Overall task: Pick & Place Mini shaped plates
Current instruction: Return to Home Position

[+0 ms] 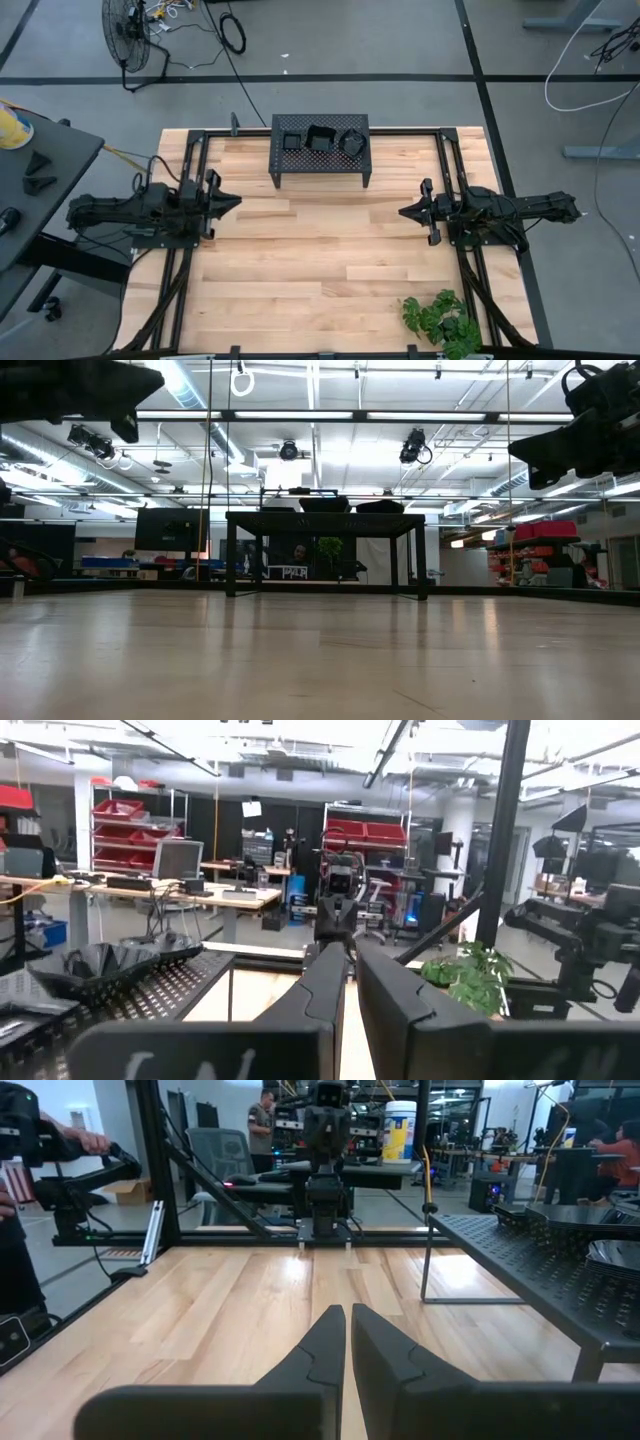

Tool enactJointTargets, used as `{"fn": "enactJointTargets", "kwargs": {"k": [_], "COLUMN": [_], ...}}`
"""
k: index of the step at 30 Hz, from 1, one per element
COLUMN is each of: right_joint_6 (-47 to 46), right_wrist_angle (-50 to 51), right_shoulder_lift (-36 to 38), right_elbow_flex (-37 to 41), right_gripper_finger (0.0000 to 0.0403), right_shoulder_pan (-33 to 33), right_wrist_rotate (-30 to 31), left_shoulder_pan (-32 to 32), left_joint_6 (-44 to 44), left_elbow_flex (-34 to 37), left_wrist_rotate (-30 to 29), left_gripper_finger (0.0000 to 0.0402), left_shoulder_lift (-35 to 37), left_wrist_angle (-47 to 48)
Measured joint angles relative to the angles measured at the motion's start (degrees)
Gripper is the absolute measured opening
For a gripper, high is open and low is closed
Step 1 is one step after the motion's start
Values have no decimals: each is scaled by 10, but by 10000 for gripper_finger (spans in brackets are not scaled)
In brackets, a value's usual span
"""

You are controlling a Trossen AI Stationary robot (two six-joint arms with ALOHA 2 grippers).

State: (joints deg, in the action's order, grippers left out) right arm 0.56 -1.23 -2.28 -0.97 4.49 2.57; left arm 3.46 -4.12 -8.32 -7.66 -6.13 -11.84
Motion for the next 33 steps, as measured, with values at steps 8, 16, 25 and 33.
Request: {"fn": "enactJointTargets", "kwargs": {"k": [8, 16, 25, 33], "right_joint_6": [0, 0, 0, 0], "right_wrist_angle": [0, 0, 0, 0], "right_shoulder_lift": [0, 0, 0, 0], "right_elbow_flex": [0, 0, 0, 0], "right_gripper_finger": [27, 27, 27, 27], "right_shoulder_pan": [0, 0, 0, 0], "right_wrist_rotate": [0, 0, 0, 0], "left_shoulder_pan": [-22, -20, -22, -22], "left_joint_6": [2, 5, 2, -2], "left_elbow_flex": [47, 52, 52, 52], "left_wrist_rotate": [-2, -14, -15, -11], "left_gripper_finger": [37, 37, 37, 37], "left_shoulder_lift": [53, 61, 61, 61], "left_wrist_angle": [-6, 18, 87, 124]}}
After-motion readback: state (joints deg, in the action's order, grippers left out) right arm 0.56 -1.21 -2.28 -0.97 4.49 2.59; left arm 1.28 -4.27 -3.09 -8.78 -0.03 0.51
